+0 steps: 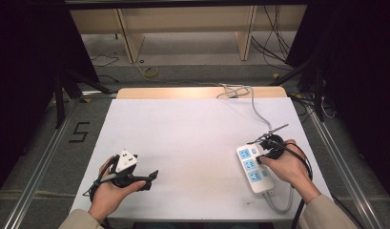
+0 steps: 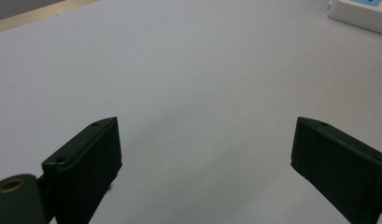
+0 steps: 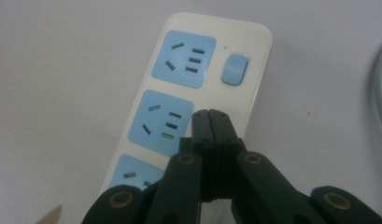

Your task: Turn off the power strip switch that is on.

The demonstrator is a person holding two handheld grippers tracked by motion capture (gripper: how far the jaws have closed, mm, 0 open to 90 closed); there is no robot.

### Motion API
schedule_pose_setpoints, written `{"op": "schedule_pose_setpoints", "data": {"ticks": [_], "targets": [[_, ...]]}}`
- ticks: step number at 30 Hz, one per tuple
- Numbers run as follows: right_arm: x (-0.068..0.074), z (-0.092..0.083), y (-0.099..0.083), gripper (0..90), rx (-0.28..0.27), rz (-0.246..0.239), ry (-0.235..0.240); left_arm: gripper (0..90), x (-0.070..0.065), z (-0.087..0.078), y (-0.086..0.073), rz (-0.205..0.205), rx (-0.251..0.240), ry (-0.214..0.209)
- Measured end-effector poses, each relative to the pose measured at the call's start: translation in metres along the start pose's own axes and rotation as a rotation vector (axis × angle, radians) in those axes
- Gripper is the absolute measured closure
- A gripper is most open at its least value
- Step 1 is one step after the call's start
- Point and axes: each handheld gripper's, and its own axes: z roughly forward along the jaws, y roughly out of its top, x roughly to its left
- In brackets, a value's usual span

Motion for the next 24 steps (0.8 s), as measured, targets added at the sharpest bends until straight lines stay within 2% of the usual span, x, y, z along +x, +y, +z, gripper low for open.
{"op": "schedule_pose_setpoints", "data": {"ticks": [24], "targets": [[-0.0021, 0.0057, 0.0024, 90.0, 0.047, 0.009, -0.013, 8.2, -0.0005, 0.0002, 0.0, -0.001, -0.002, -0.001]]}}
